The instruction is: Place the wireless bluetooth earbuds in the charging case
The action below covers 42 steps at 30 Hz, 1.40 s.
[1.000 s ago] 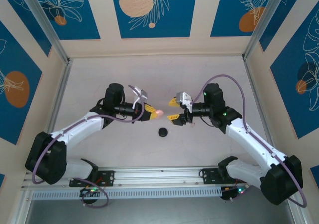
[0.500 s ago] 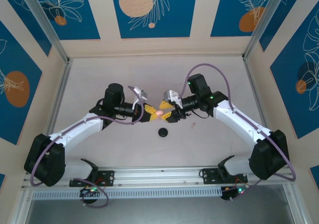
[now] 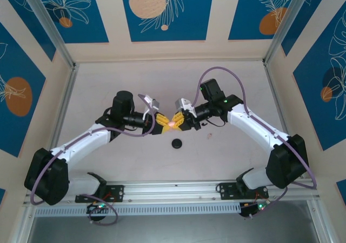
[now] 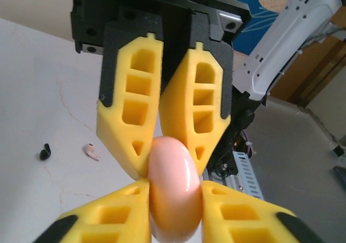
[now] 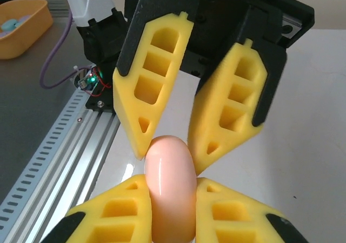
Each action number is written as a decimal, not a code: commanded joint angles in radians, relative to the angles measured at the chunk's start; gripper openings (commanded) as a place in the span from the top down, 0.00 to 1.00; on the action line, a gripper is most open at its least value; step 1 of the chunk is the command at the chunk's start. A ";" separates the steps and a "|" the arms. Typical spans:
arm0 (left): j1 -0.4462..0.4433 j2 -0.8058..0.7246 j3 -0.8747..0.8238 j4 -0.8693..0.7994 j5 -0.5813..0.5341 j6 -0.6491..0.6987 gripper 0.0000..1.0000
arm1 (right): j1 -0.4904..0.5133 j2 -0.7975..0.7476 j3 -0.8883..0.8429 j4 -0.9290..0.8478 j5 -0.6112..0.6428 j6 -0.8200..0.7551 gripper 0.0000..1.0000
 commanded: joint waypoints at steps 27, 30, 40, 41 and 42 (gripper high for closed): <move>-0.040 -0.098 -0.170 0.268 -0.080 0.139 0.46 | 0.004 -0.136 -0.246 0.552 -0.113 0.389 0.94; -0.043 -0.101 -0.165 0.252 -0.077 0.144 0.46 | 0.014 -0.121 -0.236 0.566 -0.104 0.402 0.93; -0.049 -0.100 -0.158 0.240 -0.066 0.141 0.53 | 0.024 -0.117 -0.245 0.615 -0.061 0.421 0.94; -0.050 -0.100 -0.157 0.244 -0.065 0.139 0.53 | 0.023 -0.117 -0.246 0.616 -0.059 0.421 0.94; -0.050 -0.098 -0.156 0.247 -0.063 0.134 0.53 | 0.025 -0.118 -0.246 0.617 -0.058 0.421 0.94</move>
